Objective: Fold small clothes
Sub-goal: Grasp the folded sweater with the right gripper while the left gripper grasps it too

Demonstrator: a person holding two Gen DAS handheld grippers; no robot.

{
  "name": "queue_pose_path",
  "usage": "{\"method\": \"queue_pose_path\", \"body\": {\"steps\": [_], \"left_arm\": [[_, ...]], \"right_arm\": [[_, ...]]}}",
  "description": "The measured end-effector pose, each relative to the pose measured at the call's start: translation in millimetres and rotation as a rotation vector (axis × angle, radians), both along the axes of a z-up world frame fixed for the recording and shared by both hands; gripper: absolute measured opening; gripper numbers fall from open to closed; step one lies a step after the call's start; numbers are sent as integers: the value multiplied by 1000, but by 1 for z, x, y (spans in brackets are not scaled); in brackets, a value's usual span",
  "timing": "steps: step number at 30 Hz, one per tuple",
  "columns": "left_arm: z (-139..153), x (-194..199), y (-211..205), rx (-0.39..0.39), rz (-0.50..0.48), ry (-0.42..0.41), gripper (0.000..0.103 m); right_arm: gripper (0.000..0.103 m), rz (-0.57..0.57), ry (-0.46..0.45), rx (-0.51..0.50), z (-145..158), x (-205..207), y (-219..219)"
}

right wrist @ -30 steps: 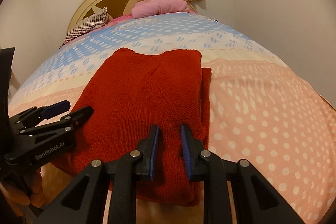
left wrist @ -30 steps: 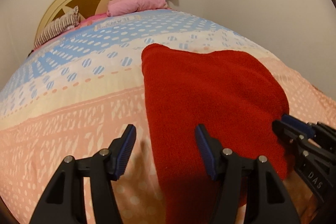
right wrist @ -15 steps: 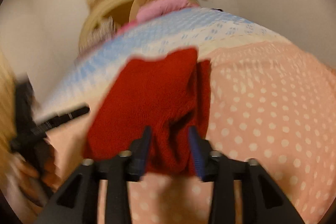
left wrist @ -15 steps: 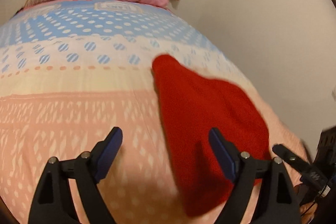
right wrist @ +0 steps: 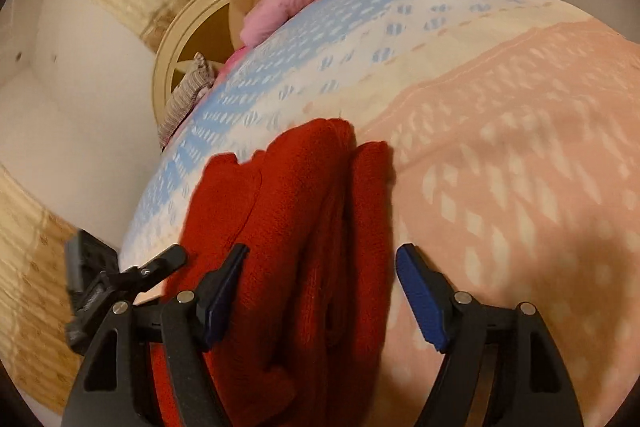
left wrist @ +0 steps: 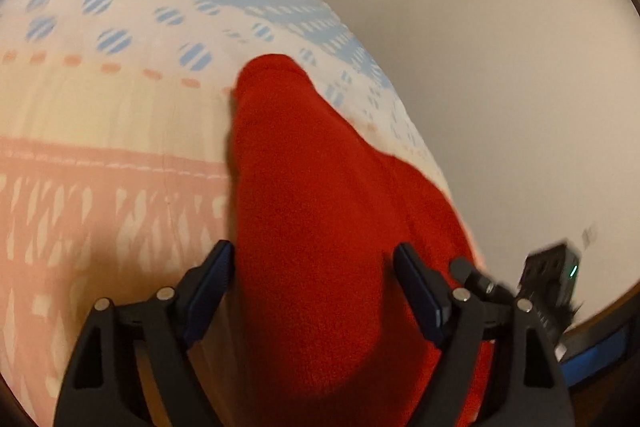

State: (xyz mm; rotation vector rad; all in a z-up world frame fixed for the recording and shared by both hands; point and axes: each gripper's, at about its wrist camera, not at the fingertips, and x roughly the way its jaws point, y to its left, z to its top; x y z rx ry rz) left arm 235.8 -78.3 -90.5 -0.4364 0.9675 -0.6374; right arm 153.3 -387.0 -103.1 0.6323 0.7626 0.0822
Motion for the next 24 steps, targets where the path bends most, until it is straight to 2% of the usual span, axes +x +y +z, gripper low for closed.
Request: {"method": "queue_pose_path", "body": {"steps": [7, 9, 11, 15, 18, 19, 22, 24], "left_arm": [[2, 0, -10, 32, -10, -49, 82], [2, -1, -8, 54, 1, -59, 77], [3, -2, -11, 88, 13, -73, 68], [5, -5, -16, 130, 21, -91, 55], [13, -16, -19, 203, 34, -136, 44], [19, -21, -23, 255, 35, -171, 40], [32, -38, -34, 369, 20, -257, 36], [38, -49, -35, 401, 13, -288, 35]], "right_arm": [[75, 44, 4, -79, -6, 18, 13], [69, 46, -1, -105, -6, 18, 17], [56, 59, -11, -93, -7, 17, 18], [46, 59, -18, -121, -4, 16, 24], [42, 30, -5, -209, 5, 14, 38], [40, 20, -4, -247, 10, 10, 43], [39, 1, -21, -408, 27, -2, 70], [39, -5, -44, -481, 40, -16, 85]]}}
